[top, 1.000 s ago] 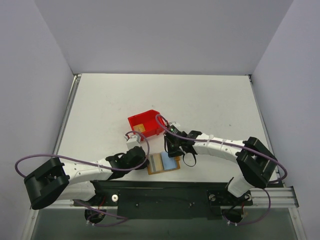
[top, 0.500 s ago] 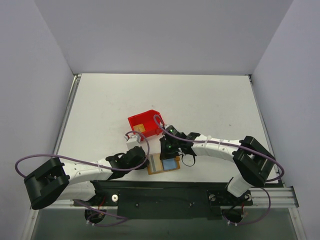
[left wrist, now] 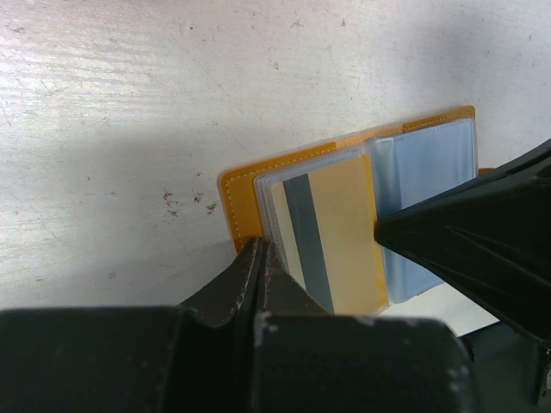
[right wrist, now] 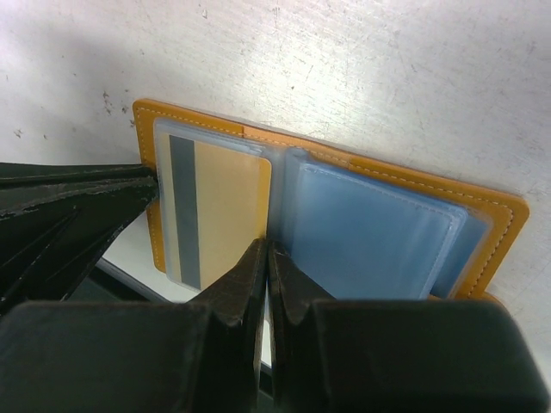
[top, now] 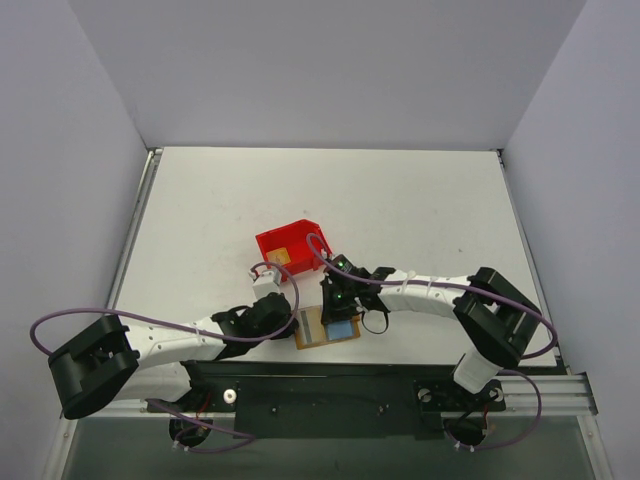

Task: Put the credit cards into the card holder
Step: Insert the credit card into the card holder, then pick up the storage box at the center of the board.

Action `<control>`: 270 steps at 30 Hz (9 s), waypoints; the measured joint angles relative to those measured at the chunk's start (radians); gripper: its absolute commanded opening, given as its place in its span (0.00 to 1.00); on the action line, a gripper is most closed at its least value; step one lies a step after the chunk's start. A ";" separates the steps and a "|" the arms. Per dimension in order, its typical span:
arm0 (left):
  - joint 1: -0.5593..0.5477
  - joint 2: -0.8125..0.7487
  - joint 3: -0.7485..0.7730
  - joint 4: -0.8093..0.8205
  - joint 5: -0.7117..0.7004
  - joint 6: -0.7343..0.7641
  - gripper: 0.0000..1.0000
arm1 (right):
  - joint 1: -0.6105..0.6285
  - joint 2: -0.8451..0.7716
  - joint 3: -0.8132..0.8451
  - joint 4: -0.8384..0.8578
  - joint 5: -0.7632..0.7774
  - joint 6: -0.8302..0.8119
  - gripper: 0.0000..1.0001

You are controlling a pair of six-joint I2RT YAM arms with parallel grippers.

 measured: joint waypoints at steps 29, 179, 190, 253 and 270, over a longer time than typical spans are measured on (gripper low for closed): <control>0.000 0.002 0.002 -0.004 -0.005 0.000 0.00 | -0.058 0.031 -0.084 0.190 -0.173 0.076 0.00; -0.002 0.030 0.017 0.008 -0.003 0.000 0.00 | 0.082 0.109 0.160 -0.138 0.076 -0.105 0.00; -0.002 0.028 0.018 0.005 -0.004 0.000 0.00 | 0.047 0.065 0.085 -0.058 0.029 -0.076 0.00; 0.684 0.027 0.229 0.025 0.448 0.306 0.61 | -0.225 -0.177 0.123 -0.170 0.012 -0.185 0.23; 0.684 0.218 0.287 0.077 0.435 0.359 0.20 | -0.250 -0.203 0.095 -0.172 0.006 -0.189 0.23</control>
